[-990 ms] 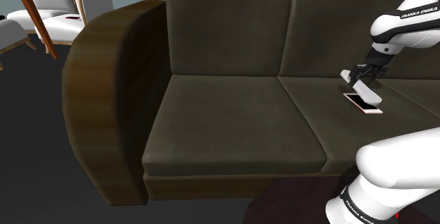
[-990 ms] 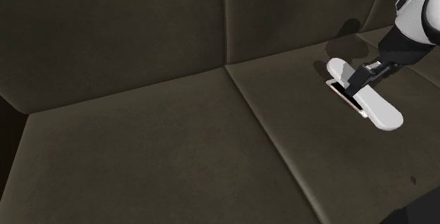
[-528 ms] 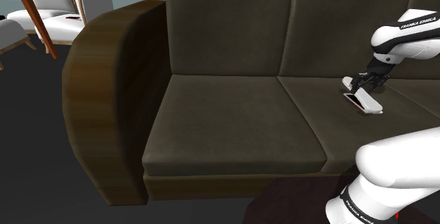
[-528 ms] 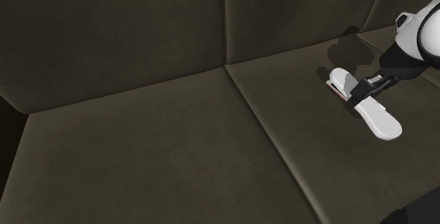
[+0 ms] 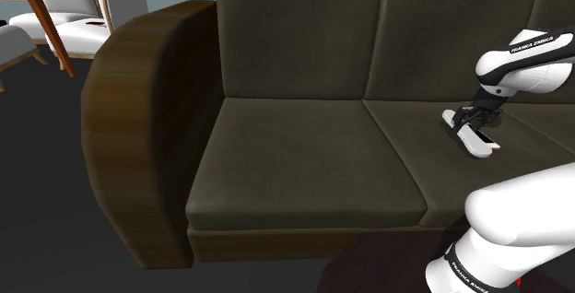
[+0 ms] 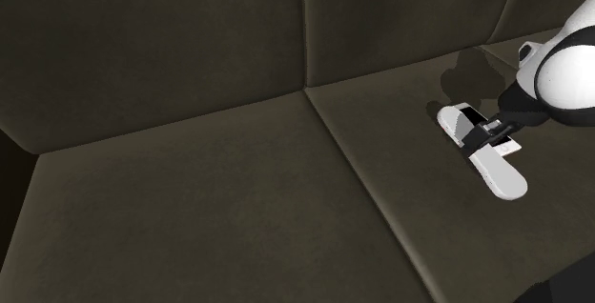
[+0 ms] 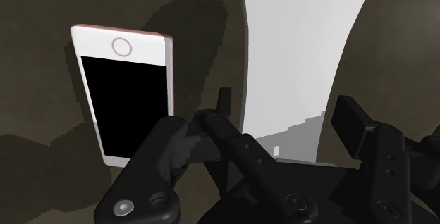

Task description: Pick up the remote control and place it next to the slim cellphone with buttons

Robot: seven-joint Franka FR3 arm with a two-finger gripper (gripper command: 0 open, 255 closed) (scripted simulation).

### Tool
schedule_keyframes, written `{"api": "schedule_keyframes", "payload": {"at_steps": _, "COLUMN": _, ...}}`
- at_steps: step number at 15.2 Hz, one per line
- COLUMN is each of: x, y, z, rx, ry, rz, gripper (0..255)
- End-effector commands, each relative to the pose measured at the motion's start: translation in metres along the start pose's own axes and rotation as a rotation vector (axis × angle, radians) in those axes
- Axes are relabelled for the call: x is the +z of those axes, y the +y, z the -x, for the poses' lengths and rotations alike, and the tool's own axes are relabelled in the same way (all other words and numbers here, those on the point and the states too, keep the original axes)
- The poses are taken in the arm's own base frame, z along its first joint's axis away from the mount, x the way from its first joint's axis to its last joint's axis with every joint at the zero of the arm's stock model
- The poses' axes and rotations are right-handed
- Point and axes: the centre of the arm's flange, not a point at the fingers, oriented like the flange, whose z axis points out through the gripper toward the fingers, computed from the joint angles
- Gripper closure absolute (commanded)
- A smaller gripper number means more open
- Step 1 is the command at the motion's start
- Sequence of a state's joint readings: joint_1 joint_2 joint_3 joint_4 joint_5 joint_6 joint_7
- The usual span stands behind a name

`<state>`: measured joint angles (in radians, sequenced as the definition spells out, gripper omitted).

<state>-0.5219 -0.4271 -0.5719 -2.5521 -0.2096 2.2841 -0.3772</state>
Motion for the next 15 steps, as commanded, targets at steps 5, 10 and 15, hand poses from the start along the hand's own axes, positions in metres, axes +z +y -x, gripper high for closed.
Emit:
{"api": "schedule_keyframes", "payload": {"at_steps": 5, "x": 0.032, "y": 0.0, "z": 0.004, "rx": 0.0, "ry": 0.001, "rz": 0.0, "gripper": 255}}
{"api": "schedule_keyframes", "payload": {"at_steps": 10, "x": 0.032, "y": 0.0, "z": 0.004, "rx": 0.0, "ry": 0.001, "rz": 0.0, "gripper": 255}}
{"api": "schedule_keyframes", "payload": {"at_steps": 15, "x": 0.032, "y": 0.0, "z": 0.004, "rx": 0.0, "ry": 0.001, "rz": 0.0, "gripper": 0}}
